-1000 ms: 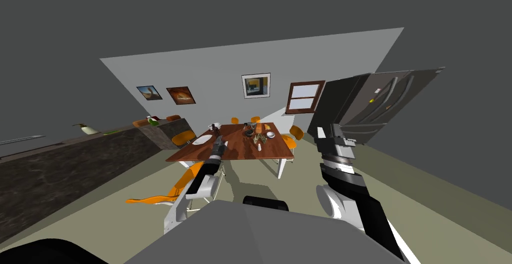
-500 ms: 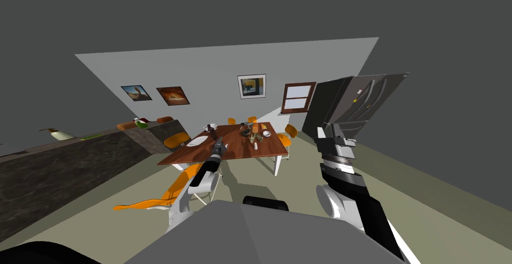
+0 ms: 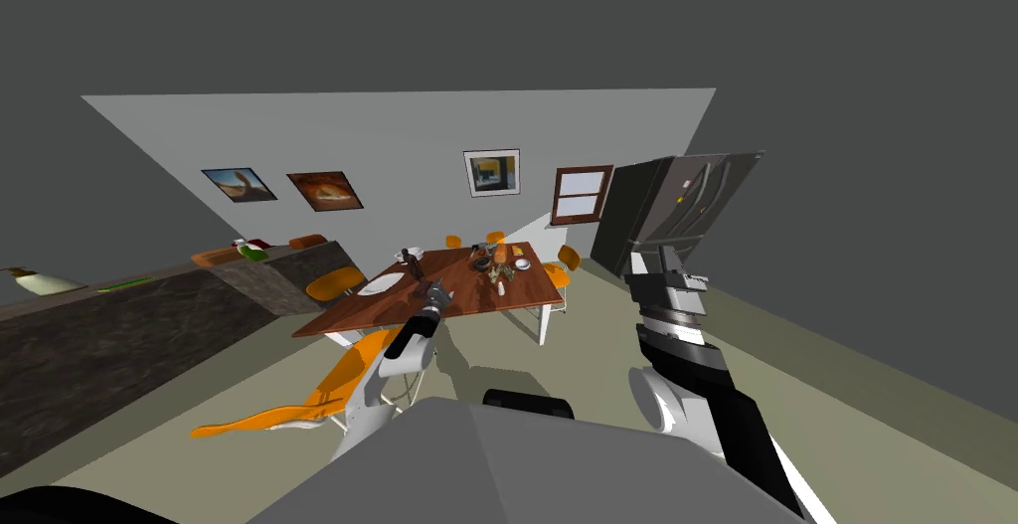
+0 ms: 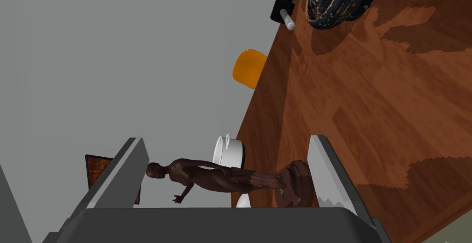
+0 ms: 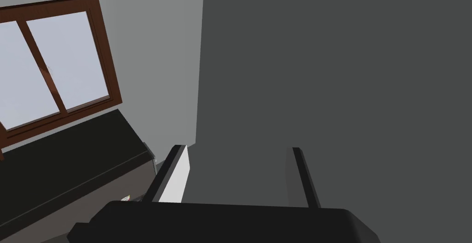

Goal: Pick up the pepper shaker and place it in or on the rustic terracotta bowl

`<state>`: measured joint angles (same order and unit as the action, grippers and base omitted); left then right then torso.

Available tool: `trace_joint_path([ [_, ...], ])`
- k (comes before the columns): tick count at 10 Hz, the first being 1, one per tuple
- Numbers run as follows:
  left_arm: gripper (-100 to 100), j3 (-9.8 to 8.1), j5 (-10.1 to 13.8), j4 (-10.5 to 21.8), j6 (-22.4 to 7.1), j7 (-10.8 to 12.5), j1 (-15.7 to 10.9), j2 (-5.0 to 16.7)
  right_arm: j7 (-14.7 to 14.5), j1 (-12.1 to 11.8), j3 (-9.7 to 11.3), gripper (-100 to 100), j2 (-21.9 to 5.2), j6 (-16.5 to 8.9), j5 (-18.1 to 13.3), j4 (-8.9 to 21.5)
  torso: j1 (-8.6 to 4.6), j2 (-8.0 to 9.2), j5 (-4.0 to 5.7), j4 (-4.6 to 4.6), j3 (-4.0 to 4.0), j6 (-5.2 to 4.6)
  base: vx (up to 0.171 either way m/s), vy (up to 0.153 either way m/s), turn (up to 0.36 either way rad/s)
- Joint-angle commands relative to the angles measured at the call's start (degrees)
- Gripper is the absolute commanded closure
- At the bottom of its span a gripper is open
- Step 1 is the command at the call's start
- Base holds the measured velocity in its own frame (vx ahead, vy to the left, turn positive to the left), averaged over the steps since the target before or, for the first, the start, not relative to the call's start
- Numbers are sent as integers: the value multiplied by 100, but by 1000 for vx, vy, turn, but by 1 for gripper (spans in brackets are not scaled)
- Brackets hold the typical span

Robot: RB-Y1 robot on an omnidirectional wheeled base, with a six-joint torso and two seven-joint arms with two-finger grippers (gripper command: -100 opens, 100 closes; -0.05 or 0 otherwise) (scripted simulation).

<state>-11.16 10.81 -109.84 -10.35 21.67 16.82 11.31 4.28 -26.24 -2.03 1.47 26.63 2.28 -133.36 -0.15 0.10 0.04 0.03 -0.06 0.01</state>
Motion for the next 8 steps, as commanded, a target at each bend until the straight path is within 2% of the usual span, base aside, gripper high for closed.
trace_joint_path([
  [1, -100, -38, 42, 44, -247, 103, -54, 3, 0, 0, 0, 0, 0, 0, 0, 0, 0, 0, 0, 0, 0, 0, -16, -38, -64],
  [2, -100, -105, 134, 208, -425, 289, -169, 26, 0, 0, 0, 0, 0, 0, 0, 0, 4, -1, 0, 0, 1, 2, -18, -43, -113],
  [3, -100, -105, 134, 208, -531, 289, -169, 26, 0, 0, 0, 0, 0, 0, 0, 0, 3, -2, 0, 0, 1, 0, -16, -39, -43],
  [4, -100, -169, 225, 374, -733, 481, -284, 48, 0, -1, 0, 0, 0, 0, 0, 0, 5, -2, 0, 0, 1, 2, -13, -47, -109],
  [5, -100, -169, 225, 374, -815, 481, -284, 48, 0, 0, 0, 0, 0, 0, 0, 0, 2, -3, 0, -1, 2, 0, -5, -40, -45],
  [6, -100, -227, 314, 541, -998, 678, -396, 71, 0, -1, 0, 0, 0, 0, 0, 0, 5, -5, 0, -1, 3, 3, -4, -52, -78],
  [7, -100, -227, 314, 541, -1098, 678, -396, 71, 0, 0, 0, 0, 0, 0, 0, 0, 0, -6, 0, -1, 3, 1, -1, -40, -41],
  [8, -100, -280, 401, 708, -1306, 880, -507, 94, 0, -1, 0, 0, 0, 0, 0, 0, 4, -7, 0, -2, 4, 3, 9, -47, -78],
])
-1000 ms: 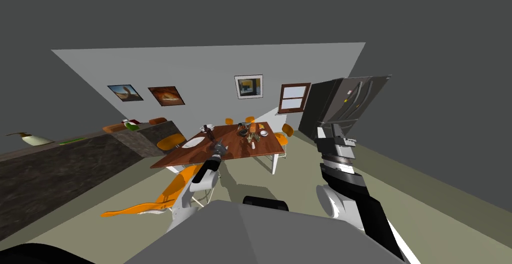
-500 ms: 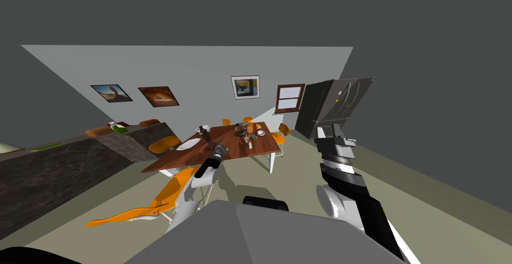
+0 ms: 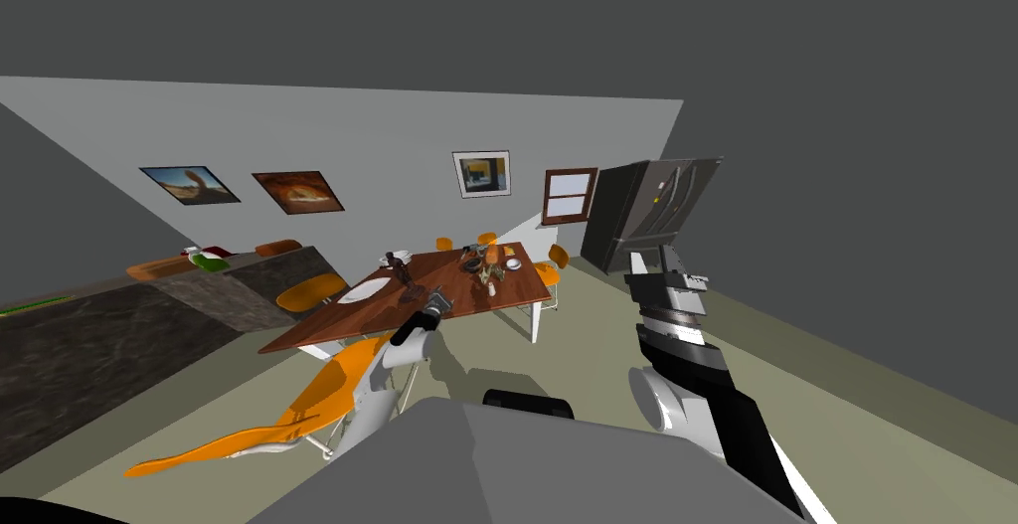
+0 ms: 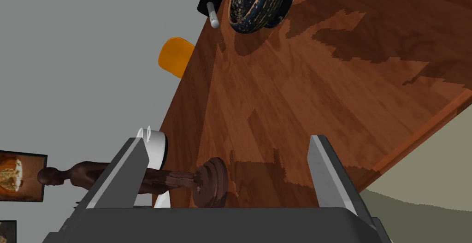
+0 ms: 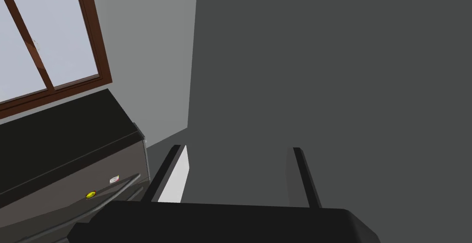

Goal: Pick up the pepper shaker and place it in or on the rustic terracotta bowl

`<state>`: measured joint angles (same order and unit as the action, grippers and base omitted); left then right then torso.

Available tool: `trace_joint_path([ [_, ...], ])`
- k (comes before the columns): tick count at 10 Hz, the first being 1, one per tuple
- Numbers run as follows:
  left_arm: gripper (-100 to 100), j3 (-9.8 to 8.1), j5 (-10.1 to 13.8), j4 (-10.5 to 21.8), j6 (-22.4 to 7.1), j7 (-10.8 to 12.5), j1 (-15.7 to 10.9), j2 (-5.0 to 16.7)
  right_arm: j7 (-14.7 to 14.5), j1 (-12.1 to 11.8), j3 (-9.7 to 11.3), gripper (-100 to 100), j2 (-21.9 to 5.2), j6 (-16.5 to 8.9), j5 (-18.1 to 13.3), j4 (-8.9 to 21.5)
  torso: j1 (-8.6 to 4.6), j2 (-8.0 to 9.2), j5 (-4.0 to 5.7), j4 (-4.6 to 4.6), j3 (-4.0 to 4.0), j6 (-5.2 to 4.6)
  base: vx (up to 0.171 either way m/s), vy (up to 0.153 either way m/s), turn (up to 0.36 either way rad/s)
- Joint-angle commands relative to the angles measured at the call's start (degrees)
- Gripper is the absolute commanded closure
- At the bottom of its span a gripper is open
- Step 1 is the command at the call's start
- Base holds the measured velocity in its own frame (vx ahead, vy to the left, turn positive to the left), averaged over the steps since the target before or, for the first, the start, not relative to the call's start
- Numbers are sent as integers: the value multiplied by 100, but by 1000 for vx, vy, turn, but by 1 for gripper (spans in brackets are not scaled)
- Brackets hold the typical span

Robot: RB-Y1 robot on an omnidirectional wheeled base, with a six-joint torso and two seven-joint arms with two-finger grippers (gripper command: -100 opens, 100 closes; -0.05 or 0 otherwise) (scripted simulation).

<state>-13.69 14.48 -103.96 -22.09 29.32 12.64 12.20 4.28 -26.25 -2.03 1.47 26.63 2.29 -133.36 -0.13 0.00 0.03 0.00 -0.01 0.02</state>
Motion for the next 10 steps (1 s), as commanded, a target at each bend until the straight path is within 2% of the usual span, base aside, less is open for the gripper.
trace_joint_path([
  [1, -100, -28, 34, 120, -205, 116, -89, 5, 0, 0, 0, 0, 0, 0, 0, 0, 0, 0, 0, 0, 0, 0, 12, -41, -47],
  [2, -100, -75, 119, 287, -405, 322, -197, 28, 0, 0, 0, 0, 0, 0, 0, 0, 2, -2, 0, 0, 1, 1, 20, -51, -82],
  [3, -100, -75, 119, 287, -483, 322, -197, 28, 0, 0, 0, 0, 0, 0, 0, 0, -1, -6, 0, -1, 3, -1, 20, -39, -37],
  [4, -100, -116, 201, 454, -696, 531, -303, 50, 0, 0, 0, 0, 0, 0, 0, 0, 3, -5, 0, -1, 3, 2, 20, -52, -65],
  [5, -100, -116, 201, 454, -757, 531, -303, 50, 0, 0, 0, 0, 0, 0, 0, 0, -1, -6, 0, -1, 3, 0, 18, -43, -30],
  [6, -100, -152, 280, 619, -979, 742, -405, 72, 0, 0, 0, 0, 0, 0, 0, 0, 1, -4, 0, -1, 3, 2, 39, -58, -59],
  [7, -100, -152, 280, 619, -1025, 742, -405, 72, 0, 0, 0, 0, 0, 0, 0, 0, -3, -11, 1, -2, 6, 0, 35, -45, -27],
  [8, -100, -182, 356, 782, -1225, 955, -503, 92, 0, -1, 0, 0, 0, 0, 0, 0, 0, -10, 1, -3, 6, 2, 41, -47, -46],
  [9, -100, -182, 356, 782, -1286, 955, -503, 92, 0, -1, 0, 0, 0, 0, 0, 0, -1, -12, 0, -3, 7, 1, 36, -40, -22],
  [10, -100, -207, 429, 942, -1512, 1167, -598, 112, 0, -1, 0, 0, 0, 0, 0, 0, 2, -11, 0, -3, 7, 2, 53, -48, -48],
])
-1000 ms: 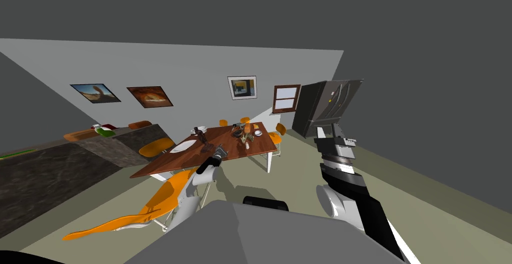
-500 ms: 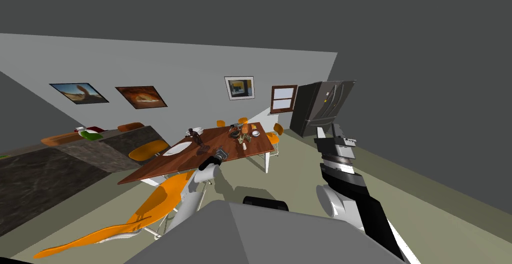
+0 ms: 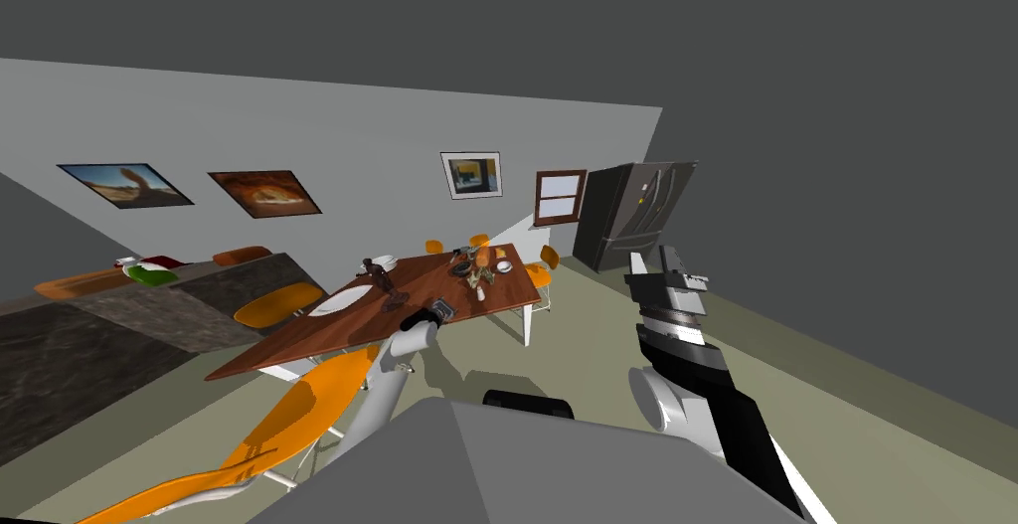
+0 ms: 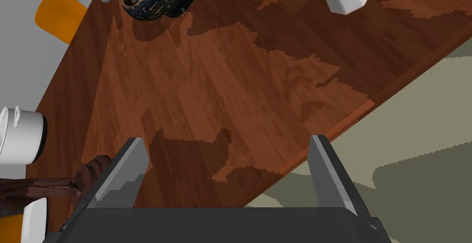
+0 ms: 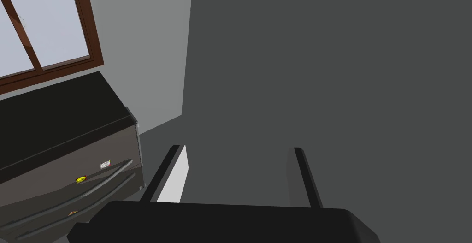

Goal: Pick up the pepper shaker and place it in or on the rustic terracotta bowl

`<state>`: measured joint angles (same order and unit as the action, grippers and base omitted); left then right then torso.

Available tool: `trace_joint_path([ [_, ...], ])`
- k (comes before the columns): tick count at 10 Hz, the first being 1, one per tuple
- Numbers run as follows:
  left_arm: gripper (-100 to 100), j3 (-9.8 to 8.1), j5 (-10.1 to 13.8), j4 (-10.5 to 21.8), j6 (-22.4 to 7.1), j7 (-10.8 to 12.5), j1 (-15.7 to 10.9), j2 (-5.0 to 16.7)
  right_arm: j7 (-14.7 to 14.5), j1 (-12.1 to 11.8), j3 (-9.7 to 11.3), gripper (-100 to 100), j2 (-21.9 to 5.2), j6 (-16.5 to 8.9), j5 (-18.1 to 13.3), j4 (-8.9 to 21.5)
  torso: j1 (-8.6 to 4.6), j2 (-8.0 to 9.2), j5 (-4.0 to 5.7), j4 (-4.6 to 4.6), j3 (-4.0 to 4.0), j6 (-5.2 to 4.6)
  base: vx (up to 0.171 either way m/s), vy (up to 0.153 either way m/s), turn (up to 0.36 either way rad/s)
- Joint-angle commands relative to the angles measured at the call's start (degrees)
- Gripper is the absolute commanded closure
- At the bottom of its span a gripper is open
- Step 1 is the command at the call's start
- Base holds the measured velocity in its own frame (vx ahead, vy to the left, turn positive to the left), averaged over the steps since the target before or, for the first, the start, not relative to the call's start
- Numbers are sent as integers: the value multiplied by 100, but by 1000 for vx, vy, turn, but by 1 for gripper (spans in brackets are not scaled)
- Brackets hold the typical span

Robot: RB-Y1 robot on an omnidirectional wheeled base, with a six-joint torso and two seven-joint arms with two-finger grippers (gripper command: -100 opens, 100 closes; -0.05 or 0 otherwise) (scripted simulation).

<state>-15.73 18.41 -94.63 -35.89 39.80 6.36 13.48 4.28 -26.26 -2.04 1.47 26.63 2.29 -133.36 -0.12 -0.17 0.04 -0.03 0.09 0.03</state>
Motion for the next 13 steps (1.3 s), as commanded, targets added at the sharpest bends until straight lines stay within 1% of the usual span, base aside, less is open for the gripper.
trace_joint_path([
  [1, -100, -3, 36, 10, -161, 119, 30, -16, 0, 0, 0, 0, 0, 0, 0, 0, 0, 0, 0, 0, 0, 0, 46, -40, -21],
  [2, -100, -23, 106, 166, -402, 330, -60, 3, 0, 0, 0, 0, 0, 0, 0, 0, 2, 3, 0, 0, -1, 3, 43, -45, -26],
  [3, -100, -23, 106, 166, -409, 330, -60, 3, 0, 0, 0, 0, 0, 0, 0, 0, 0, 3, 0, 0, -2, 1, 49, -35, -20],
  [4, -100, -40, 172, 317, -632, 540, -147, 21, 0, 0, 0, 0, 0, 0, 0, 0, 4, 3, 0, 0, -1, 2, 68, -35, -31],
  [5, -100, -40, 172, 317, -648, 540, -147, 21, 0, 0, 0, 0, 0, 0, 0, 0, 4, -4, -1, -1, 2, 1, 56, -32, -13],
  [6, -100, -54, 235, 461, -878, 745, -229, 38, 0, 0, 0, 0, 0, 0, 0, 0, 5, -1, -1, -1, 1, 2, 64, -39, -22],
  [7, -100, -67, 294, 599, -1039, 914, -308, 57, 0, 0, 0, 0, 0, 0, 0, 0, 3, -3, 0, -1, 2, 2, 97, -62, -33],
  [8, -100, -67, 294, 599, -1099, 946, -308, 57, 0, -1, 0, 0, 0, 0, 0, 0, -4, -13, 1, -3, 7, 2, 82, -47, -5],
  [11, -100, -101, 455, 960, -1643, 1460, -521, 124, 0, -1, 0, 0, 0, 0, 0, 0, -1, -24, 1, -5, 14, 1, 115, -46, -20],
  [12, -100, -101, 455, 960, -1697, 1503, -521, 124, 0, -1, 0, 0, 0, 0, 0, 0, -1, -29, 1, -7, 17, 2, 77, -28, -6],
  [13, -100, -113, 501, 1062, -1873, 1669, -585, 152, 0, -1, 0, 0, 0, 0, 0, -1, 6, -14, 0, -5, 9, 3, 59, -23, -11],
])
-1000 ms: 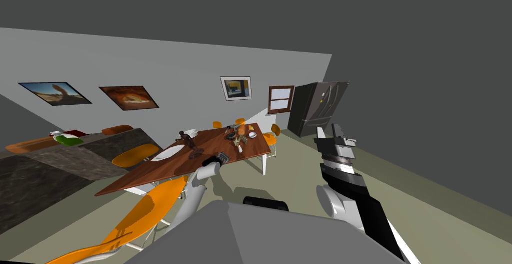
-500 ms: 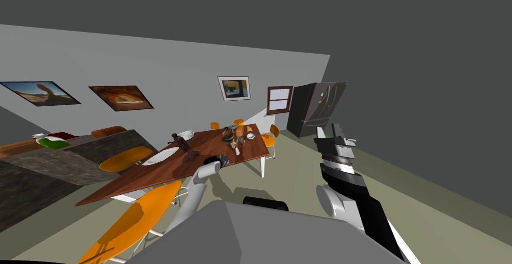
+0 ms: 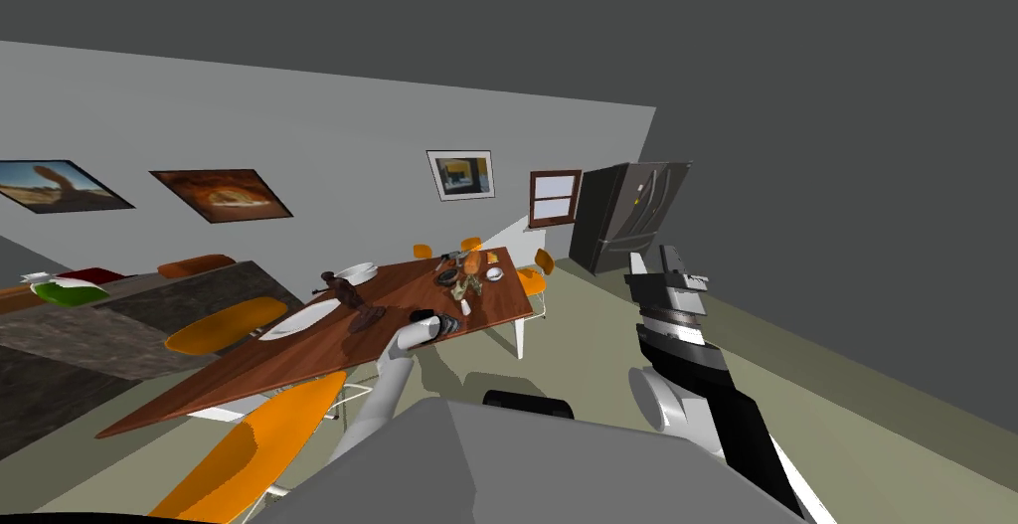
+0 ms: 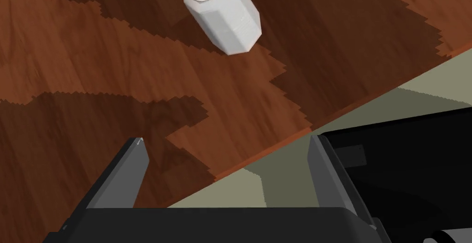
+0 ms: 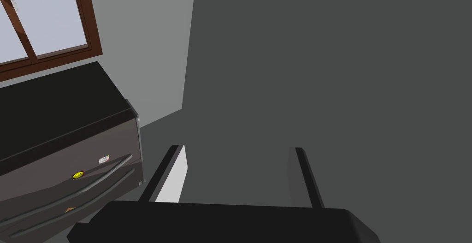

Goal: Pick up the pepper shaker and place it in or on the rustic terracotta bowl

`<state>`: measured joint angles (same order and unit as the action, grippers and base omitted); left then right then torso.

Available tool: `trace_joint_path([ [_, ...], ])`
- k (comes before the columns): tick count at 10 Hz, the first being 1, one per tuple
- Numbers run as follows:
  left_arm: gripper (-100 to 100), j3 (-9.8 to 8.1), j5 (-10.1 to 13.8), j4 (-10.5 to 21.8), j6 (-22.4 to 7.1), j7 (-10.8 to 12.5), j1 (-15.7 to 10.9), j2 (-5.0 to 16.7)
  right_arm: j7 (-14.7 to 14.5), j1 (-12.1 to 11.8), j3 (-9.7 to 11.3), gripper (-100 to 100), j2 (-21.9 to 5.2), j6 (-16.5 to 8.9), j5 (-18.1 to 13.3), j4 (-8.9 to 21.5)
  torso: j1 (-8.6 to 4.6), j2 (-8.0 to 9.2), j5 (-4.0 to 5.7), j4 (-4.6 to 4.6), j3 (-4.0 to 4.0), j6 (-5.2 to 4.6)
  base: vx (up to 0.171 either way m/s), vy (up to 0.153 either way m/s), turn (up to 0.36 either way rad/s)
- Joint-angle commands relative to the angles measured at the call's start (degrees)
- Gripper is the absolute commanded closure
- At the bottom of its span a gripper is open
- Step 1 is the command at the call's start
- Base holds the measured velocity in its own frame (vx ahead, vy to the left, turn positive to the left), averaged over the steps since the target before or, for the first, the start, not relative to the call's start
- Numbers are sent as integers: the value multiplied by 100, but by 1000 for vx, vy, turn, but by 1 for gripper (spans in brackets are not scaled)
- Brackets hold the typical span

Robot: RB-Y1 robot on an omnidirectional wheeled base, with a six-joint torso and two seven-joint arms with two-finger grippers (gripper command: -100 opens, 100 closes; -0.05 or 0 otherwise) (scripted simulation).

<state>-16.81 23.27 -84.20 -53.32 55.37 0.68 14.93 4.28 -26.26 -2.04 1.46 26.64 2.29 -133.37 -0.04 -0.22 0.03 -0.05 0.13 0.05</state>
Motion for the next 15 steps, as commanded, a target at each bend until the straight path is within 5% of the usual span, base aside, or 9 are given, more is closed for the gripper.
trace_joint_path([
  [1, -100, -19, 58, 108, -286, 266, -78, 37, 0, 0, 0, 0, 0, 0, 0, 0, 0, 0, 0, 0, 0, 0, 108, -27, -20],
  [6, -100, -101, 230, 408, -903, 871, -360, 238, 0, 0, 0, 0, 0, 0, 0, 0, 8, -14, -2, -3, 9, 0, 120, -7, -29],
  [8, -100, -108, 235, 416, -894, 867, -384, 256, 0, -1, -1, 0, -1, 0, 0, 0, 22, -33, -3, -6, 18, 0, 131, 37, -24],
  [9, 0, -111, 238, 420, -908, 885, -394, 263, 0, 0, -1, 0, -1, 0, 0, 0, 20, -11, -5, -4, 8, 2, 14, 4, 1],
  [10, -100, -108, 214, 598, -713, 779, -399, 185, 0, 0, 0, 0, 0, 0, 0, 0, 13, 13, -3, 2, -6, 2, 44, -1, 23],
  [13, -100, -106, 204, 654, -645, 739, -384, 144, 0, 0, 0, 0, 0, 0, 0, 0, 14, 13, -3, 2, -7, 2, 36, 9, 11],
  [14, 100, -106, 202, 666, -620, 726, -384, 140, 0, 1, 0, 0, 0, 0, 0, 0, 12, 20, -3, 4, -11, 1, 0, 0, 0],
  [15, 100, -106, 203, 664, -623, 727, -385, 140, 0, 1, 0, 0, 0, 0, 0, 0, 10, 26, -2, 5, -14, 2, 0, 0, 0],
])
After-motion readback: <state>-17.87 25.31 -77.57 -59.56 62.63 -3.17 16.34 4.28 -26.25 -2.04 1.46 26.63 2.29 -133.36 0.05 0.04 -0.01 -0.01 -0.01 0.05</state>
